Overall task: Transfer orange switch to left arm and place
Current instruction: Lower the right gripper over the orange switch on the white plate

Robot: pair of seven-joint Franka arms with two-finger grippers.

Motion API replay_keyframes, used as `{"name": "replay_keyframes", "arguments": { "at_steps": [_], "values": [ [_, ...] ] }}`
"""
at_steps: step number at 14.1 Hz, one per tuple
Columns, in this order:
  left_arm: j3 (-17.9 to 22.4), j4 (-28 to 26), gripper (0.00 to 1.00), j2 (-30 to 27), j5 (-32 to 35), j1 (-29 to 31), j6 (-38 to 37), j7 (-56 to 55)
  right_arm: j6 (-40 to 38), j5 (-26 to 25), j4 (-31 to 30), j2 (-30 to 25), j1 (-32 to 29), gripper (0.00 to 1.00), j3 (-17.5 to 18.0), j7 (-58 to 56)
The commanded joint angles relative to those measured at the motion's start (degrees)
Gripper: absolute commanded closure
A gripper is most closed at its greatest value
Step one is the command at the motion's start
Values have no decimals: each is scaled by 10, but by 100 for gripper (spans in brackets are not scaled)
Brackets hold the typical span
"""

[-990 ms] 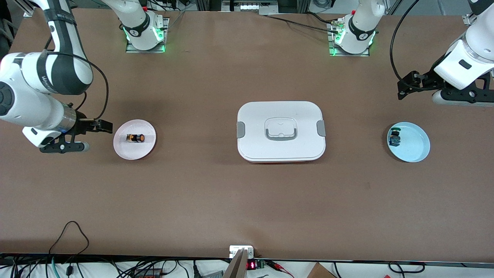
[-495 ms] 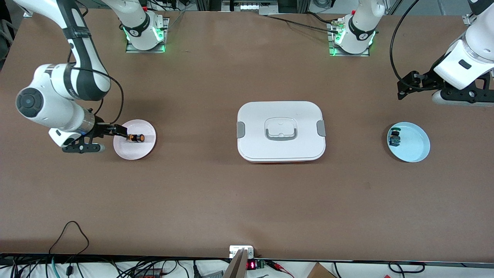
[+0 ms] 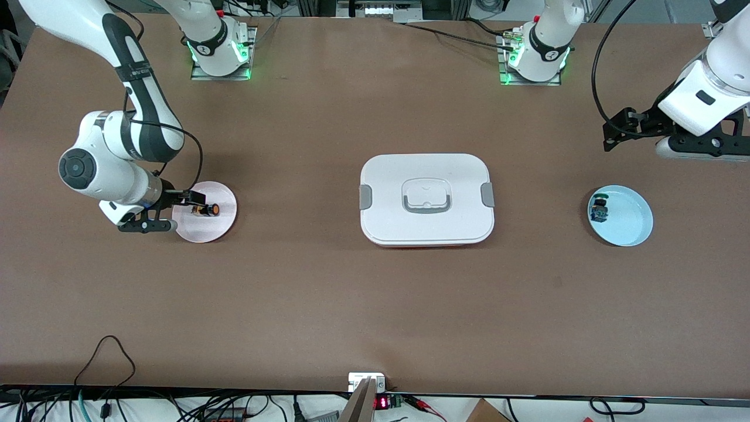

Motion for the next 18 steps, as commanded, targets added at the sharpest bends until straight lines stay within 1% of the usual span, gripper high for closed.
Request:
{"name": "replay_keyframes", "arguments": {
  "at_steps": [1,6,9,12,18],
  "values": [
    [0,-2,0,-7,-3,0,-7,7,22,9,-5,13,0,0,3,-1],
    [0,-2,0,-7,-3,0,-7,7,37,11,-5,32,1,0,4,-1],
    [0,-2,0,-7,-3,0,-7,7,53,11,-5,39,1,0,15,-1],
    [0,-2,0,-7,-3,0,-7,7,63,11,-4,46,1,0,19,-1],
    [0,-2,0,-7,-3,0,-7,7,67,11,-4,59,-1,0,19,-1]
  ]
}}
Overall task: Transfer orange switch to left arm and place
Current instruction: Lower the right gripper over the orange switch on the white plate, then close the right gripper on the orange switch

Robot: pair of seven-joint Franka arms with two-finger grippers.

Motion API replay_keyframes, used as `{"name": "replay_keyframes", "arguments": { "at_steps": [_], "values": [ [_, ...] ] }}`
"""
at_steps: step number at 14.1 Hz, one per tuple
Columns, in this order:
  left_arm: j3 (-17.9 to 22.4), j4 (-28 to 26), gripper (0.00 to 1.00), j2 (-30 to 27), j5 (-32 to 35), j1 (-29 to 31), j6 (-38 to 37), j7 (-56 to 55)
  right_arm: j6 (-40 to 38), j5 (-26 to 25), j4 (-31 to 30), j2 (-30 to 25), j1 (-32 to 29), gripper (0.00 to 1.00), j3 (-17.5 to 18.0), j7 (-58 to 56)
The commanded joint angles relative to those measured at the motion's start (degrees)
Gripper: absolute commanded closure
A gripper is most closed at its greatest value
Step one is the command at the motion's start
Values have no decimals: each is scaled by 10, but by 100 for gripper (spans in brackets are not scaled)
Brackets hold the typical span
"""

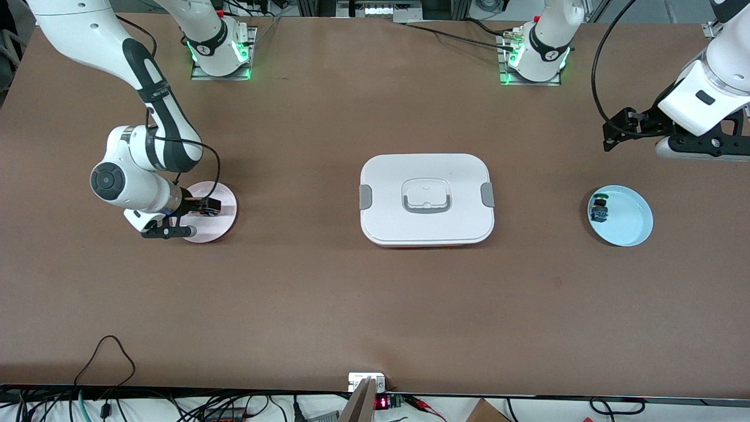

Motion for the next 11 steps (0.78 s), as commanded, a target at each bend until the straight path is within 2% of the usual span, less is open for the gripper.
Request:
{"name": "replay_keyframes", "arguments": {
  "at_steps": [1,11],
  "values": [
    [-1,-2,0,-7,-3,0,-7,7,11,8,-3,6,-2,0,3,-1],
    [-1,-2,0,-7,-3,0,-7,7,16,10,-4,15,-4,0,3,6]
  ]
}}
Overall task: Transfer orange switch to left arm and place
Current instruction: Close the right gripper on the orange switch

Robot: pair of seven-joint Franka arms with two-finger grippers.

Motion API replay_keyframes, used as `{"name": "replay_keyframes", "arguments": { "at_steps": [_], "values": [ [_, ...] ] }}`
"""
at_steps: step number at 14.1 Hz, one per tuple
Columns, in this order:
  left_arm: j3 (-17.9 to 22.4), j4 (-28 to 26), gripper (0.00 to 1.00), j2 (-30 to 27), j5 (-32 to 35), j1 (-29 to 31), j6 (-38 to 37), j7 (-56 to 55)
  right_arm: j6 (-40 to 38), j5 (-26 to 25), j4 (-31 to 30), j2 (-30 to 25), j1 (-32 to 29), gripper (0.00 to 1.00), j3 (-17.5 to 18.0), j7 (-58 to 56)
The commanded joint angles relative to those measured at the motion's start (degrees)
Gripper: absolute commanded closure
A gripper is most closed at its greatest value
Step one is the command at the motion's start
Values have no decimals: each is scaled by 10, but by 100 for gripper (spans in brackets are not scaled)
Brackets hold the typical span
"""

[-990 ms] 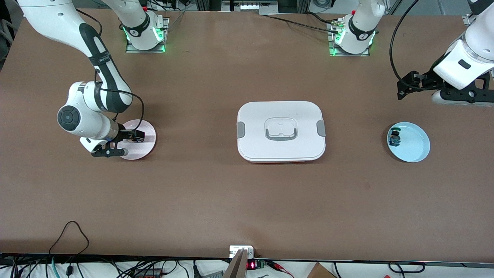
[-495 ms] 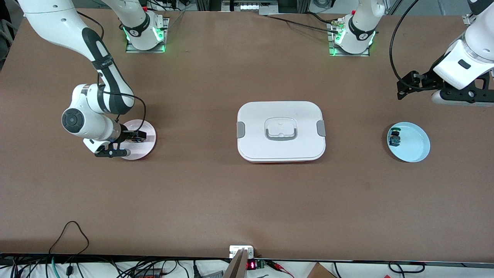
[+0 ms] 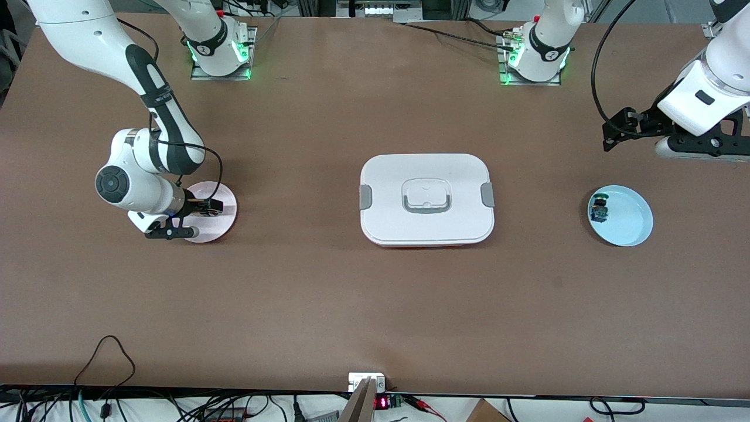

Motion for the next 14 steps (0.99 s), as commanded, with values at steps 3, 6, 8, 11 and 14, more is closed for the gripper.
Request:
{"name": "replay_keyframes", "arguments": {
  "at_steps": [3,6,8,11,14],
  "values": [
    [0,-2,0,-7,-3,0,-7,7,9,52,-4,6,-4,0,2,-3],
    [0,-2,0,-7,-3,0,-7,7,8,53,-4,7,-4,0,2,-5],
    [0,-2,0,-8,-3,0,-7,7,8,52,-4,7,-4,0,2,-5],
    [0,-2,0,-7,-3,0,-7,7,8,52,-4,8,-4,0,2,-11],
    [0,-2,0,-7,-3,0,-7,7,5,49,-4,11,-4,22,2,-34]
  ]
}}
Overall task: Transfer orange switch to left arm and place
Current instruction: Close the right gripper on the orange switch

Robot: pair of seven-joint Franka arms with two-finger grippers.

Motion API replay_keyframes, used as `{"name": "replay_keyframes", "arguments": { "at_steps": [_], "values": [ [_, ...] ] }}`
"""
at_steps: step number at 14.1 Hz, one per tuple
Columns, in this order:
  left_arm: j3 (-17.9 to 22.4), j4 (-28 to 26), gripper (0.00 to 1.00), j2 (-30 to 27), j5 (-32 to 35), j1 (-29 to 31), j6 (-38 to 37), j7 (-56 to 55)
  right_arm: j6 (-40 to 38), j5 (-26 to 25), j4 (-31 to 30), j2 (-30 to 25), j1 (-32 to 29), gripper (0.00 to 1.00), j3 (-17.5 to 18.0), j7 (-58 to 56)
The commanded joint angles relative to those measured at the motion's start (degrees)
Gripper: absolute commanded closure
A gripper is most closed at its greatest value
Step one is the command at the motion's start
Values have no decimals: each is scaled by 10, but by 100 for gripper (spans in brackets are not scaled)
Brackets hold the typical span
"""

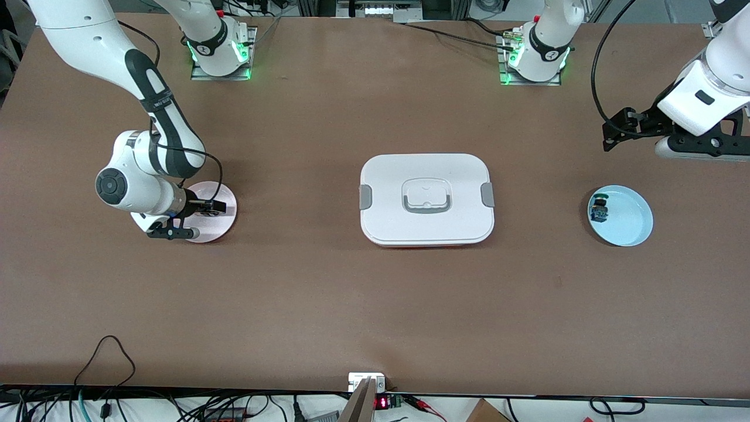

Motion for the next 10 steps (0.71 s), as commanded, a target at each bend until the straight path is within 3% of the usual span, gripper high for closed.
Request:
{"name": "replay_keyframes", "arguments": {
  "at_steps": [1,5,7,10],
  "values": [
    [0,-2,0,-7,-3,0,-7,7,3,8,-4,2,-3,36,2,-45],
    [0,-2,0,-7,-3,0,-7,7,-2,7,-4,0,-4,83,2,-57],
    [0,-2,0,-7,-3,0,-7,7,-3,7,-3,-5,-4,94,3,-58],
    [0,-2,0,-7,-3,0,-7,7,-45,5,13,-15,-3,96,3,-91]
  ]
}}
